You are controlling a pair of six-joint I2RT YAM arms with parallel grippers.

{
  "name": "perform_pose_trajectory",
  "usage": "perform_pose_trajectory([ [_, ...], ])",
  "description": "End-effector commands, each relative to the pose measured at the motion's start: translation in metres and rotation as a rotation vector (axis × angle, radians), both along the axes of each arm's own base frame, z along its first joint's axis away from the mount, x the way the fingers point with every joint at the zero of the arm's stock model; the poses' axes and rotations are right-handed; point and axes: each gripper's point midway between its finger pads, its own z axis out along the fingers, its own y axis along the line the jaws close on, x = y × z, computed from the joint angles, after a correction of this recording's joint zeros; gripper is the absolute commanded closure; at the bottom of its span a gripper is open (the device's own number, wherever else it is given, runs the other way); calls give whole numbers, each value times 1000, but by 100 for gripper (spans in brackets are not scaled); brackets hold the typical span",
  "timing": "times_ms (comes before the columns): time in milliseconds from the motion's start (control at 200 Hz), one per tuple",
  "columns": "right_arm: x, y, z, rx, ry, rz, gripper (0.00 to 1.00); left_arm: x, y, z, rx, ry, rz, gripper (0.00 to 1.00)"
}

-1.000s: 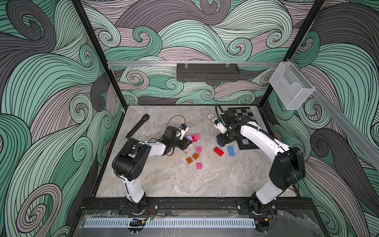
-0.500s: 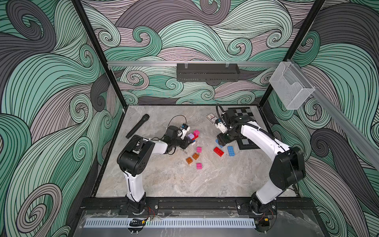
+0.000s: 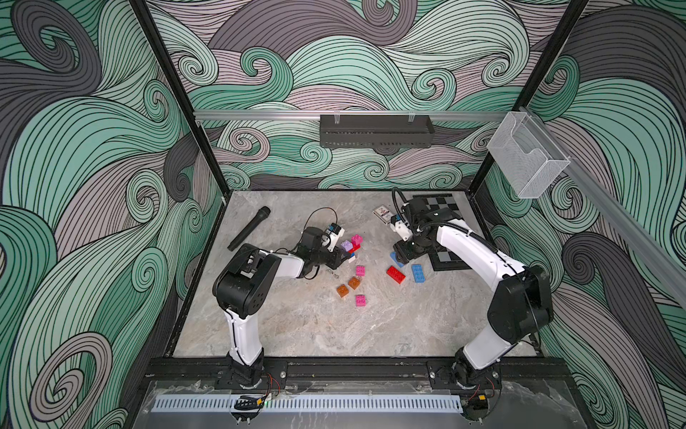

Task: Assemble the letter p with lego
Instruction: Pick up the lego brick from the center of the board, then place the lego brick at the center of the board.

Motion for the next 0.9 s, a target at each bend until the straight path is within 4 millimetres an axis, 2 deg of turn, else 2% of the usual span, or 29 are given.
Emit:
perform_pose_trajectory([
  [0,4,-3,-1,24,-2,-11,36,-4,-8,27,-25,-85,-46,87],
  [225,20,-15,9,120,-48,-85,37,-29,-20,51,8,-151,-136,89],
  [390,45,-47,34,172,-145,-223,36,-62,-37,67,10,-195,-222,89],
  [585,67,-83,72,202,-287,-356,36,-117,-68,54,29,-195,-308,89],
  [761,76,-92,80,205,-326,-383,36,-160,-97,41,57,-224,-360,90],
  [896,75,-91,78,213,-329,-379,36,-174,-109,31,56,-228,-361,90],
])
